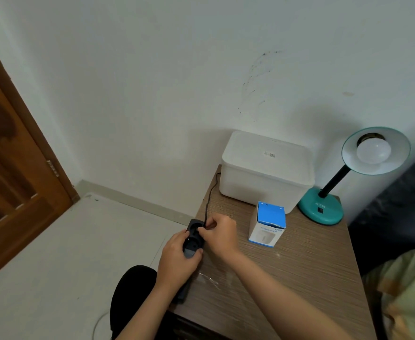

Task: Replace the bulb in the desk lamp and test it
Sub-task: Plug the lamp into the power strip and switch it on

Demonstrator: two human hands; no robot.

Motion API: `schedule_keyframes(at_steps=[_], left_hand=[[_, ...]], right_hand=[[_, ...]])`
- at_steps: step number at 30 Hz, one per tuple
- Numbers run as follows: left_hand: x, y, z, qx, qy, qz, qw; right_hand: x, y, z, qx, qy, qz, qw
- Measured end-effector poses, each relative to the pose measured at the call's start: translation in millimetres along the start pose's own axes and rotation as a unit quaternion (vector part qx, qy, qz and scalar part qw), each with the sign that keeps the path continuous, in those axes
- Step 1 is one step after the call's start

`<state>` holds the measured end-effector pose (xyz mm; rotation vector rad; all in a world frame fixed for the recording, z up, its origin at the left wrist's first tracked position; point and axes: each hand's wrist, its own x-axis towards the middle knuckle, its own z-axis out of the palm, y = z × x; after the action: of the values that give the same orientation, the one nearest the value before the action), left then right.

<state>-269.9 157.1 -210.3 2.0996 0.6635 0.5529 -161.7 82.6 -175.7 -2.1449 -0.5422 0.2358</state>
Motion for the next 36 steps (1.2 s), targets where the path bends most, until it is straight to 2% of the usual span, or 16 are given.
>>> schedule_keyframes(at_steps=[11,18,22,26,28,30,33,36], left_hand=[[0,3,-1,0.004,-0.005,-0.003,1.000],[0,4,-3,0.002,-0.004,0.002,1.000],[-1,3,-2,0.009,-0.009,0.006,1.000],[0,-1,-2,0.072,-0.049,0.003,0.996],[-2,2,1,0.178,-0.053,0.013,0.983],[-11,11,9,0.219,-0.028,0.012,0.975],[-35,31,34,0.158,-0.003,0.082,0.984],[-57,52,69,0.102,-0.054,0.142,0.983]], right_hand=[[9,1,2,-0.015,-0.054,0.004,0.998],[10,0,6,-0.055,-0.047,0.034,0.997],[7,-1,5,-0.070,-0.054,0.018,0.996],[-6,10,-6,-0.010,-0.085,-0.025,0.996],[-25,23,-15,0.010,-0.073,-0.038,0.997],[-46,45,-26,0.016,-0.057,-0.035,0.998],[-77,85,-50,0.024,0.001,-0.004,1.000],[-96,123,-82,-0.003,0.078,0.025,0.997]])
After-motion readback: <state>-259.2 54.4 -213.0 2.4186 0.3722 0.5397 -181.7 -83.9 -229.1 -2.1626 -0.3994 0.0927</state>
